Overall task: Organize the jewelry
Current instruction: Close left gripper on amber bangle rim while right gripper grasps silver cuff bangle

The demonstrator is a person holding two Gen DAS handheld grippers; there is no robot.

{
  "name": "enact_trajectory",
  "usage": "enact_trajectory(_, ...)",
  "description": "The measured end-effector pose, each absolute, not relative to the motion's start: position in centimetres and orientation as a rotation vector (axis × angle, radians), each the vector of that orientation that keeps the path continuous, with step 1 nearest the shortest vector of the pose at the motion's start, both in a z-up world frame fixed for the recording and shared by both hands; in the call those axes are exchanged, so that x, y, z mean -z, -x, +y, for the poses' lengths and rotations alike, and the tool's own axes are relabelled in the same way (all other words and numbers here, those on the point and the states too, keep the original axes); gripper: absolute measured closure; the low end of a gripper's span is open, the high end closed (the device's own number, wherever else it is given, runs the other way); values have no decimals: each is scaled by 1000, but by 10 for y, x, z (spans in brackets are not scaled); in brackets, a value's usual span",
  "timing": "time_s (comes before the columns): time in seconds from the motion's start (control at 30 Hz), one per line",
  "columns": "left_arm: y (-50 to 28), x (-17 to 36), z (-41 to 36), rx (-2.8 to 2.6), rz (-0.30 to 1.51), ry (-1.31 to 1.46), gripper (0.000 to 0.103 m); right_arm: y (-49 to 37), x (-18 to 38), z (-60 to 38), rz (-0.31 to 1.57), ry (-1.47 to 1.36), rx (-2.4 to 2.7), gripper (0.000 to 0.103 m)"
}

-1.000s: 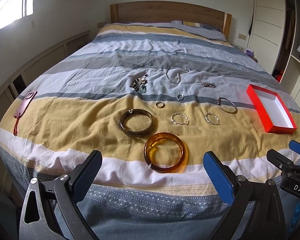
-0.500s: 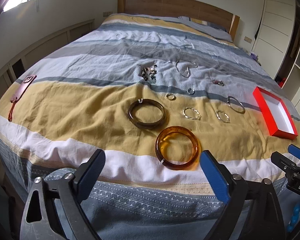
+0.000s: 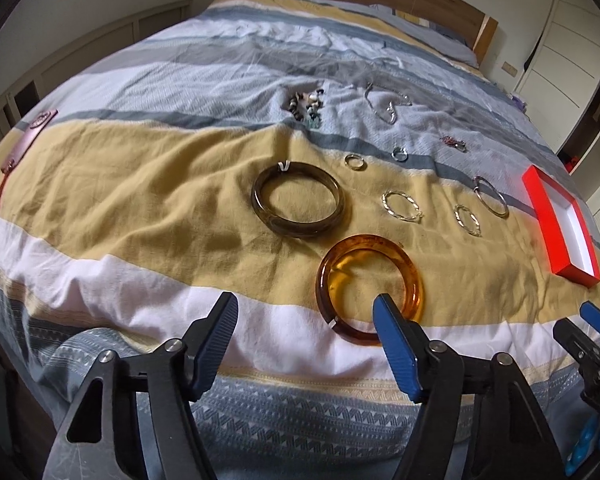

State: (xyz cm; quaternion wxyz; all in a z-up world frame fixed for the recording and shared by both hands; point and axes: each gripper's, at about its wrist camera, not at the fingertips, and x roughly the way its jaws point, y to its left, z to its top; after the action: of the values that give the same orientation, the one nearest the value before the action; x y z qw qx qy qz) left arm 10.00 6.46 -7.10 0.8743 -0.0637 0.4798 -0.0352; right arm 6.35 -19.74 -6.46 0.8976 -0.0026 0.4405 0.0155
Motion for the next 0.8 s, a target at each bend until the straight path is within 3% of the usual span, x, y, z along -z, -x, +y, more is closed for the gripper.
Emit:
enact_trajectory(0.2,-112,83,62,77,1046,139,40,-69,70,-199,919,4,-40,15)
enact_trajectory(0.47,-124,103,59,90,1114,169,56,-74,76,-206,928,-2,-42,15)
enact_trajectory(0.8,-130,112,56,107,1133,170,61,-88,76,-219,918,-7,-55,16)
